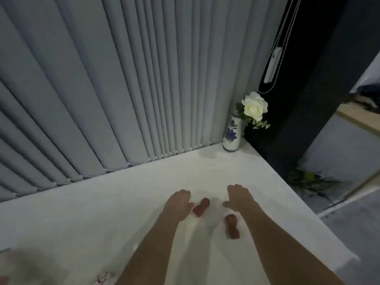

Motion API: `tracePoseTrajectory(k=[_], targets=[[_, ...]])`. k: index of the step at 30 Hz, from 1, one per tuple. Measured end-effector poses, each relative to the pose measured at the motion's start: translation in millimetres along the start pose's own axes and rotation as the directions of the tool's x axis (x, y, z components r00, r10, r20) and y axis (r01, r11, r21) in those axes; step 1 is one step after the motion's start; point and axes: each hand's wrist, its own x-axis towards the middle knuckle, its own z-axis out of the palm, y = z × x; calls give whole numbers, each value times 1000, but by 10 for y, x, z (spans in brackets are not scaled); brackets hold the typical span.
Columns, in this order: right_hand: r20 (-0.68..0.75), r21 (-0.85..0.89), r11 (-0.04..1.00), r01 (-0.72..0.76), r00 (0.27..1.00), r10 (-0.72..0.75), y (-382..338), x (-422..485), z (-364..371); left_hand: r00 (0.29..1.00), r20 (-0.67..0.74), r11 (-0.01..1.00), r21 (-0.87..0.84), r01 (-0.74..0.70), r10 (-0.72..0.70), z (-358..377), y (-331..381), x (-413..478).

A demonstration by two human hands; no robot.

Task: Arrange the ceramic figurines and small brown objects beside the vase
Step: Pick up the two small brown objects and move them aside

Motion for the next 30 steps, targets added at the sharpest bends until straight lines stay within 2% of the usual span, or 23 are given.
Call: tracePoseTrajectory(k=[1,5,8,14,20,26,30], targets=[[27,8,999,-48,998,48,70,-14,4,1000,10,1000,1,23,-23,49,13,37],[200,118,969,-218,961,192,351,-14,165,994,-19,980,-173,101,-106,219,50,181],[255,153,952,-266,941,222,432,-4,347,989,-15,950,-279,139,-149,287,90,279],[225,218,948,-234,957,184,448,24,505,973,33,904,-366,223,-227,336,117,405],[182,265,916,-301,949,259,352,7,583,964,76,909,-323,264,-254,337,243,411],[167,270,903,-334,940,298,187,-32,650,969,112,945,-221,240,-220,324,358,412],[97,295,908,-298,955,282,150,-51,669,975,88,928,-300,221,-204,339,331,378]])
